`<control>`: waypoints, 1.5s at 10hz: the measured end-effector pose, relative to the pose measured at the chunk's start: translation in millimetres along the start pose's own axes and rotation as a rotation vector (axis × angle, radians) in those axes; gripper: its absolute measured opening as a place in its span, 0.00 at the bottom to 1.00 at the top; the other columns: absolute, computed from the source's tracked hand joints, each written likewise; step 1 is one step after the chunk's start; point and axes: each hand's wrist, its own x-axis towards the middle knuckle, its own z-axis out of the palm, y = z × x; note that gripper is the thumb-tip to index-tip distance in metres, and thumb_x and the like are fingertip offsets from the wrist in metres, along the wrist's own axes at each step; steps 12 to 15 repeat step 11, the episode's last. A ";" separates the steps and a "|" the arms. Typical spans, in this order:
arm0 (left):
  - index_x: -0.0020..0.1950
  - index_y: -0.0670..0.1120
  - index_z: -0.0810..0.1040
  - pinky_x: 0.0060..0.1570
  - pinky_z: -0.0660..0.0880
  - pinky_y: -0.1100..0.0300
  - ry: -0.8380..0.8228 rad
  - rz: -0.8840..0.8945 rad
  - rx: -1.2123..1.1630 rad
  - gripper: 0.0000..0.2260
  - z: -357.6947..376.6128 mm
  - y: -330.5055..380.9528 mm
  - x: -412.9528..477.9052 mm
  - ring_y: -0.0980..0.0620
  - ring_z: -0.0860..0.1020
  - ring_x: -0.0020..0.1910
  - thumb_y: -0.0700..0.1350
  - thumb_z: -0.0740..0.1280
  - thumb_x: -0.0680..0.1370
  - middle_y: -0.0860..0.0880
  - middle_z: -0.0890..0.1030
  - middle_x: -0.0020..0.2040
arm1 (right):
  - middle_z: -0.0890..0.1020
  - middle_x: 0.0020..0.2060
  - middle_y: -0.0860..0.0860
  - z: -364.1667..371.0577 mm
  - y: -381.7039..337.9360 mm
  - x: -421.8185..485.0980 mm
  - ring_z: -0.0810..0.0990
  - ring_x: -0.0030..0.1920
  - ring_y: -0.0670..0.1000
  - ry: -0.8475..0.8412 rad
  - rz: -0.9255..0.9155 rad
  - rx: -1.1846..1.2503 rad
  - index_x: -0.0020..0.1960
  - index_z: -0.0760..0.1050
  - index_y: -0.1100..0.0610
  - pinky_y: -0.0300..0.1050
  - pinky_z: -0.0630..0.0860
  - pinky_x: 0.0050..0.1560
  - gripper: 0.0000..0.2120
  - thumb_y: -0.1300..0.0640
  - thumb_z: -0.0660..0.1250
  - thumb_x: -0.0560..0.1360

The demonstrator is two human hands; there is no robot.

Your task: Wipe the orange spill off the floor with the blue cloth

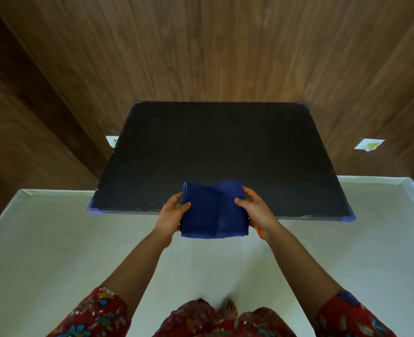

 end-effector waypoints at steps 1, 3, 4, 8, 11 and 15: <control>0.67 0.51 0.71 0.39 0.76 0.58 0.020 -0.026 -0.046 0.16 3.5 10.9 34.2 0.54 0.78 0.47 0.41 0.63 0.81 0.50 0.77 0.59 | 0.77 0.60 0.49 2.4 -10.3 32.6 0.78 0.53 0.51 0.009 -0.001 0.006 0.65 0.69 0.48 0.51 0.78 0.50 0.19 0.66 0.61 0.79; 0.72 0.49 0.68 0.37 0.77 0.53 -0.141 -0.178 -0.190 0.21 5.0 50.0 129.7 0.45 0.78 0.53 0.35 0.59 0.81 0.45 0.76 0.66 | 0.77 0.57 0.53 13.3 -46.3 118.6 0.77 0.54 0.54 0.143 -0.041 0.011 0.64 0.71 0.54 0.49 0.76 0.50 0.19 0.70 0.60 0.77; 0.72 0.50 0.68 0.41 0.77 0.51 -0.138 -0.206 -0.177 0.23 8.7 58.9 166.5 0.43 0.76 0.58 0.33 0.59 0.80 0.46 0.75 0.66 | 0.78 0.58 0.56 17.0 -47.4 158.8 0.77 0.56 0.55 0.227 -0.065 -0.084 0.65 0.71 0.60 0.50 0.74 0.55 0.19 0.71 0.60 0.76; 0.74 0.49 0.66 0.40 0.78 0.57 -0.133 -0.219 -0.015 0.26 15.8 59.6 228.3 0.48 0.80 0.48 0.30 0.55 0.79 0.49 0.79 0.56 | 0.79 0.55 0.54 20.1 -26.6 236.9 0.78 0.55 0.55 0.362 0.010 -0.231 0.67 0.72 0.56 0.44 0.70 0.49 0.18 0.65 0.59 0.78; 0.46 0.49 0.76 0.46 0.73 0.55 0.087 -0.038 0.206 0.06 14.4 59.1 215.7 0.44 0.79 0.46 0.39 0.62 0.76 0.45 0.81 0.44 | 0.81 0.57 0.56 4.9 -37.2 224.3 0.79 0.55 0.55 0.478 -0.018 -0.169 0.65 0.75 0.60 0.46 0.74 0.54 0.17 0.65 0.64 0.76; 0.46 0.49 0.76 0.46 0.73 0.55 0.087 -0.038 0.206 0.06 14.4 59.1 215.7 0.44 0.79 0.46 0.39 0.62 0.76 0.45 0.81 0.44 | 0.81 0.57 0.56 4.9 -37.2 224.3 0.79 0.55 0.55 0.478 -0.018 -0.169 0.65 0.75 0.60 0.46 0.74 0.54 0.17 0.65 0.64 0.76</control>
